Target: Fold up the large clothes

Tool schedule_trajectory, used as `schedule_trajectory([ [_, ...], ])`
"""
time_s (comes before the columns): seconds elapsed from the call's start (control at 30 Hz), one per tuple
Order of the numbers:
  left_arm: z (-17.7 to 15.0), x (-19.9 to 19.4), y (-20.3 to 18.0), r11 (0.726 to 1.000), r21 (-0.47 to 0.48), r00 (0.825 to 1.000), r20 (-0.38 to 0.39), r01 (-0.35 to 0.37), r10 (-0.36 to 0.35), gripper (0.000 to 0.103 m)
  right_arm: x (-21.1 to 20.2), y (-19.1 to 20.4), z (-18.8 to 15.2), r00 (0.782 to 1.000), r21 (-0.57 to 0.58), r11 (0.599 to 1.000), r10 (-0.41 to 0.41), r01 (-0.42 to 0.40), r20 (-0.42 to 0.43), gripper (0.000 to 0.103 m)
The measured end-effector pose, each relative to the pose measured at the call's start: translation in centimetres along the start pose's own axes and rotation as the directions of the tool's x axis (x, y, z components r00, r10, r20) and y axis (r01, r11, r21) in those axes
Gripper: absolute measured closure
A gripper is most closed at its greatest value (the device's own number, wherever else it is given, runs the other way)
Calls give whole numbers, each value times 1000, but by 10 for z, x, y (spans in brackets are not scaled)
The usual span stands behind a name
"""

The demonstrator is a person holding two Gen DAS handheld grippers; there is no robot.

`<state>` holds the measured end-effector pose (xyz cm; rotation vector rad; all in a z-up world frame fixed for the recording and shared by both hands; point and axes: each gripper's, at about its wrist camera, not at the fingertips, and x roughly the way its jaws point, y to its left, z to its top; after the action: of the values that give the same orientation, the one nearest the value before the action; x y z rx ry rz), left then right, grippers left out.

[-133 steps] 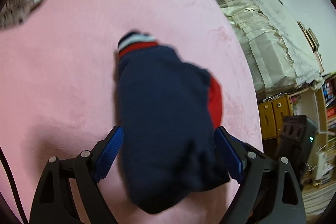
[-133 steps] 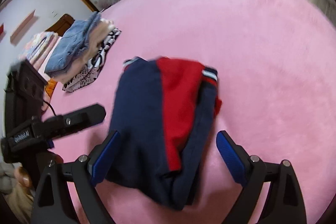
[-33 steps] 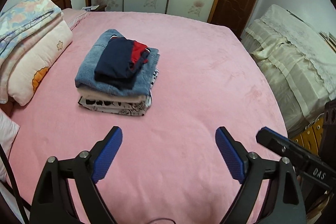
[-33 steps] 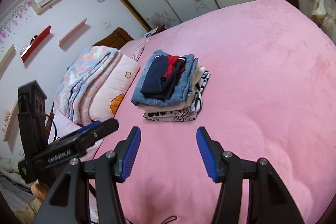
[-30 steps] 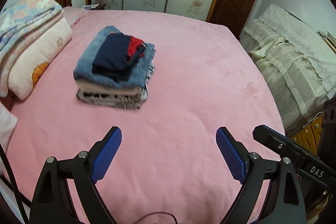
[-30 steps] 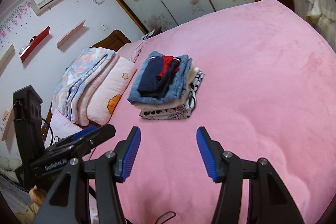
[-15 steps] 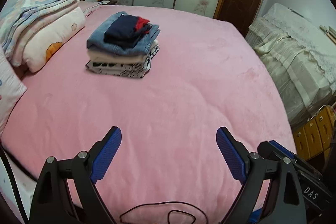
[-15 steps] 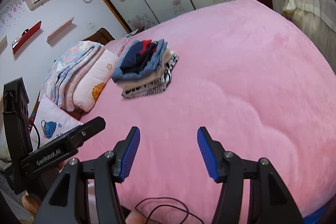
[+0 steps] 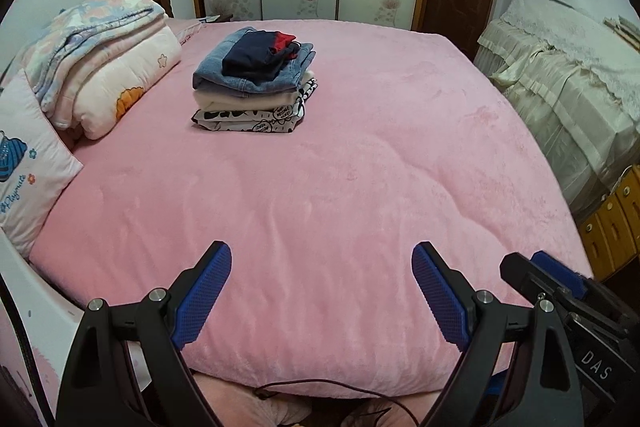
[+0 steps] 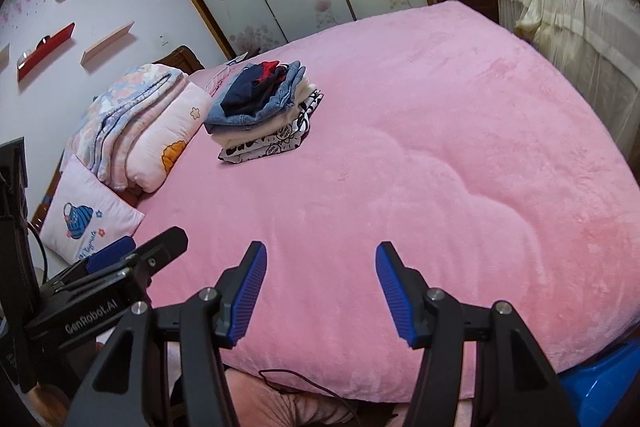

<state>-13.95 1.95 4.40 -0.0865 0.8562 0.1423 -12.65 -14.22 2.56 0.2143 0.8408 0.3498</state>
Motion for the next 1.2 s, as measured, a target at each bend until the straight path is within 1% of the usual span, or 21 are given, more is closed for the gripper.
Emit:
schedule_trajectory([
  [0.13, -10, 0, -6, 1000, 13, 1000, -14, 4, -4, 12, -5, 8, -10, 997, -51, 996, -74, 75, 37, 46],
  [0.2, -15, 1, -8, 1000, 14, 1000, -18, -7, 7, 12, -5, 9, -13, 994, -68, 992, -103, 106, 43, 45],
  [0.3, -17, 2, -9, 1000, 14, 1000, -21, -7, 7, 12, -5, 7, -15, 992, -74, 990, -118, 121, 44, 45],
  [0.6, -18, 2, -11, 1000, 17, 1000, -13, -23, 23, 12, -5, 6, -15, 990, -74, 988, -136, 139, 48, 45],
  [1.2, -13, 6, -7, 1000, 7, 999, -20, -30, 30, 12, 1, 7, -7, 989, -100, 985, -140, 143, 39, 45],
])
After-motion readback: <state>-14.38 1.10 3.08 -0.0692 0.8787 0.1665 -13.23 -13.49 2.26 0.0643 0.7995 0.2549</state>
